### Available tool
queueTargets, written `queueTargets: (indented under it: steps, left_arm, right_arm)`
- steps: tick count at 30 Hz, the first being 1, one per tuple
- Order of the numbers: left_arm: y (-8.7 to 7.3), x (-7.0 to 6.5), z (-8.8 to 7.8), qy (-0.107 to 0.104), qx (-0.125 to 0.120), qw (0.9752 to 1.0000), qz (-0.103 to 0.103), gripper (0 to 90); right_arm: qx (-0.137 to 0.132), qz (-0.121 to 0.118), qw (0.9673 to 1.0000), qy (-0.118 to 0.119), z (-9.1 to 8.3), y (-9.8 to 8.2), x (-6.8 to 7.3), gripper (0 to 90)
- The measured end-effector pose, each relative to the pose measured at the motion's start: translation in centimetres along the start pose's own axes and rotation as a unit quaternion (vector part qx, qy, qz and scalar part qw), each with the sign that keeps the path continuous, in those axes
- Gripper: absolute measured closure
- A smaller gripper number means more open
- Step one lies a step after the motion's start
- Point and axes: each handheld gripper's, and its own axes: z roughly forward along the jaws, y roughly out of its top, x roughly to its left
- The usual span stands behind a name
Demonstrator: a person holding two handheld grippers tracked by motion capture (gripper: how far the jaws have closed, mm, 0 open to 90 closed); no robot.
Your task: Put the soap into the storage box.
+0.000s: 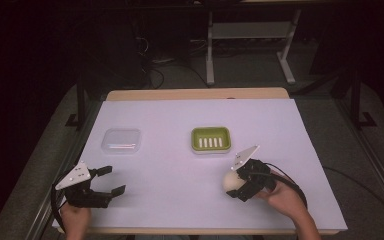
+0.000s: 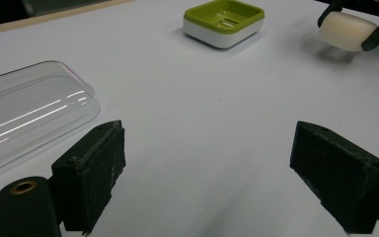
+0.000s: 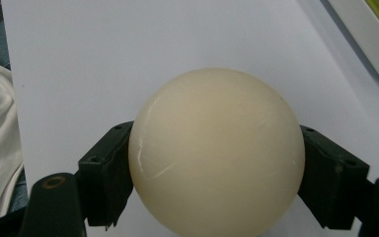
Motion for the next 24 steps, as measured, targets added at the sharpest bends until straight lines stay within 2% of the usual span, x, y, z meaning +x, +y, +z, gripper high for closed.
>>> queueTargets:
  steps: [5,13,24]
  left_arm:
    - [0.0,0.0,0.0,0.0,0.001,1.0,0.001,13.1]
    - [0.0,0.0,0.0,0.001,0.001,1.0,0.002,13.1]
    - [0.0,-0.1,0.1,0.001,0.001,1.0,0.002,13.1]
  right_arm:
    - [-0.005,0.006,0.9999,0.01,-0.1,0.2,-0.5,22.8]
    - [-0.012,0.001,0.9999,0.009,-0.5,0.6,-0.9,22.8]
    - [-0.009,0.002,0.9999,0.014,-0.3,1.5,-1.4,22.8]
